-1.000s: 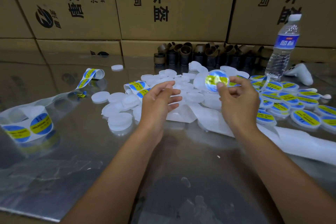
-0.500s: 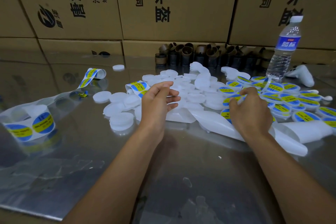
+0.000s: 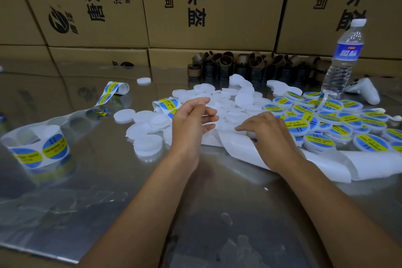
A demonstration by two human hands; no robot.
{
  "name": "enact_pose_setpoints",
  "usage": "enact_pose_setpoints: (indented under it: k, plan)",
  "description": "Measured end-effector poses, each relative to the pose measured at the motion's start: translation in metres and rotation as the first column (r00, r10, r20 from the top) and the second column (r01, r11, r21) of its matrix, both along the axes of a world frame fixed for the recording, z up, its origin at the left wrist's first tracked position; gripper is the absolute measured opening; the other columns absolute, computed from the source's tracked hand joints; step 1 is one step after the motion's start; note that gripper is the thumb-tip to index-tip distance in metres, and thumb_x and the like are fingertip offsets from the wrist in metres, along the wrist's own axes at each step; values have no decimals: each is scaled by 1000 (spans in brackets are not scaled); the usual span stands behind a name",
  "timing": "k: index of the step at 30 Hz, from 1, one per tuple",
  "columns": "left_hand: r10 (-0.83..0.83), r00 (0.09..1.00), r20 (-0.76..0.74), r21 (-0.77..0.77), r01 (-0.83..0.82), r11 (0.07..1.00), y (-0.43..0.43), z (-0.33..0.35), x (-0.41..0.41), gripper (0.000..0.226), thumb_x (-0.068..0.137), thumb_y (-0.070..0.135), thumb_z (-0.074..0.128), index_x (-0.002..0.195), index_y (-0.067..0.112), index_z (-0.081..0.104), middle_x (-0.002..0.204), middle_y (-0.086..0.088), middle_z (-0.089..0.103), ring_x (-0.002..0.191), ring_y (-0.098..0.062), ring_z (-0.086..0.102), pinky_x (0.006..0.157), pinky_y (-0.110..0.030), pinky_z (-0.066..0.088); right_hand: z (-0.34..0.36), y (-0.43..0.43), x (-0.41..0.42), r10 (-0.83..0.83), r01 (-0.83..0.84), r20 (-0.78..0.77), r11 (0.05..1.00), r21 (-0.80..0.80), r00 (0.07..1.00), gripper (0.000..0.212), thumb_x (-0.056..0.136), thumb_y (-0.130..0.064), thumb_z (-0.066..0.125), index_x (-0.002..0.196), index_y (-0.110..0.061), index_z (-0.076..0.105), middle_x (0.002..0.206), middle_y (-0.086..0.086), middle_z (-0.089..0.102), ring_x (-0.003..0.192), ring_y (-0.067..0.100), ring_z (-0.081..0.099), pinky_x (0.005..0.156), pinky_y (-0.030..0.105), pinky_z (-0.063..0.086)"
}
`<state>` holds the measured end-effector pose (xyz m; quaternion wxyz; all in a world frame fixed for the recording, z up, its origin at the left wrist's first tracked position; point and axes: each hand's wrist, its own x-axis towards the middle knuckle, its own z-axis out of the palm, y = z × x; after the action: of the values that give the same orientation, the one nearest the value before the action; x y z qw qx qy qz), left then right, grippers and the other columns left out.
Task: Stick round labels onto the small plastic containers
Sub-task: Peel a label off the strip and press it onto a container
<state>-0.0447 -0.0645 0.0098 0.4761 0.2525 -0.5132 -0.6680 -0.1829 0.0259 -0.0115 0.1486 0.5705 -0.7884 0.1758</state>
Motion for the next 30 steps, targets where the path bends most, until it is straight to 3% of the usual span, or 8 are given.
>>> enact_pose_setpoints:
  k: [13,20,22,24,27,30]
  plan:
    - [3,1000,10,-27,-2,1000,1,0,-1,23,96,11,48,84,22,64,56,10,62,59,-6,64,65,-22,52,-3,-2,4,-92,91,75,996,8,993,24,93,-22,50,104,-33,68,105,-8,67,109,18,45,92,32,27]
    - [0,1000,9,-31,0,1000,-1,-1,-1,21,96,11,49,85,22,64,57,10,63,60,-6,64,60,-19,52,-3,-1,5,-93,104,157,993,-62,983,18,91,-20,53,91,-28,69,89,-7,69,98,21,50,91,35,32]
    - [0,1000,7,-32,0,999,-1,-2,-1,21,96,11,48,86,21,64,57,10,63,59,-6,64,61,-18,52,-3,-1,6,-40,77,222,984,-161,974,12,90,-24,57,87,-24,69,82,-10,67,95,20,53,90,37,37]
    - [0,1000,3,-29,0,1000,-1,-2,-1,22,96,11,48,86,21,64,58,9,63,60,-6,64,60,-18,53,-1,-3,8,57,75,383,944,-322,922,10,89,-22,61,81,-19,66,76,-12,63,89,15,57,86,32,42]
    - [10,1000,-6,-21,-10,1000,-2,-2,-2,21,96,10,48,85,20,64,62,6,62,61,-7,64,60,-19,53,8,-4,15,231,114,571,857,-503,788,16,90,-16,59,74,-19,60,75,-14,60,76,0,55,67,5,37]
    - [8,1000,-14,-32,-9,999,-2,-2,-2,20,95,9,49,86,18,64,68,3,63,69,-10,65,67,-23,55,20,-4,21,404,178,697,778,-603,593,20,93,-17,55,75,-24,58,70,-16,62,63,-9,53,57,3,37]
